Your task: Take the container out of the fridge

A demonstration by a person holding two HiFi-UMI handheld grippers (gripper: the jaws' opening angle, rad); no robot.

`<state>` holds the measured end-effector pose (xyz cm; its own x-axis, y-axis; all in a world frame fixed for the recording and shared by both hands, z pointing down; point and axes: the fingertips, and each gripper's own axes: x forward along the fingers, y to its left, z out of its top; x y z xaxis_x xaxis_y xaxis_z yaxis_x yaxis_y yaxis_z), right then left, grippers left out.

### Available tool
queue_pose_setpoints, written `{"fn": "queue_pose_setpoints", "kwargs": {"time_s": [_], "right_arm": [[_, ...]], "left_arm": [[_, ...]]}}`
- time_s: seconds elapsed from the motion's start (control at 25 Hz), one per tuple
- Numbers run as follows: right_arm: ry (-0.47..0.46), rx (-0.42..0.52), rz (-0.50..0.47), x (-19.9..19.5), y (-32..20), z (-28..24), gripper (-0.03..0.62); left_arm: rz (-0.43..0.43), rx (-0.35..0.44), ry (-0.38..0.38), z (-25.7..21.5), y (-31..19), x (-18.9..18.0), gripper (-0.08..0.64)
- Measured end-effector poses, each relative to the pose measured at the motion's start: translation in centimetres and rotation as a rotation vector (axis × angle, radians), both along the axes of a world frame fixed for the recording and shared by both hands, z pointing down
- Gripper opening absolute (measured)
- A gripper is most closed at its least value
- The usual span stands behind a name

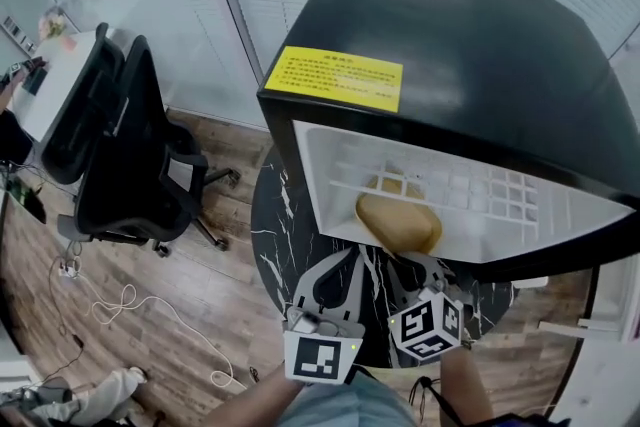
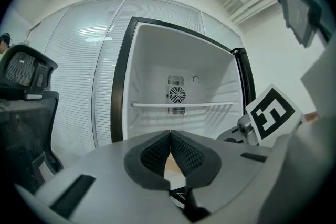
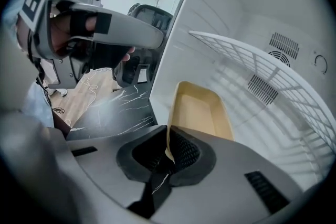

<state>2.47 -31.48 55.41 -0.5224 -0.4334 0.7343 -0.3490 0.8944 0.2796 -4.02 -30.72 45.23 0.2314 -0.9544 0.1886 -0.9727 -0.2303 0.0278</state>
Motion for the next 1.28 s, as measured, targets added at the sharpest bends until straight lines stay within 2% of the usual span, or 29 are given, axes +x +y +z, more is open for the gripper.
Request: {"fn": "queue_pose_setpoints", "kwargs": {"time_s": [0.52, 0.76, 1.28], "right_arm": [[-0.045, 0.04, 0.014, 3.0, 6.2, -3.5, 0.031], [-0.1, 0.073, 0.03, 4.4, 9.0, -5.8, 0.031], [-0.222, 0.187, 0.046, 6.9, 14.9, -13.4, 0.031]], "left_arm": [[-0.008, 0.064, -0.019, -3.6, 5.7, 2.4, 0.014], [-0.025, 0.079, -0.032, -4.7, 8.5, 3.1, 0.014], [-0.029, 0.211, -0.062, -11.1, 14.0, 4.9, 0.014]]}}
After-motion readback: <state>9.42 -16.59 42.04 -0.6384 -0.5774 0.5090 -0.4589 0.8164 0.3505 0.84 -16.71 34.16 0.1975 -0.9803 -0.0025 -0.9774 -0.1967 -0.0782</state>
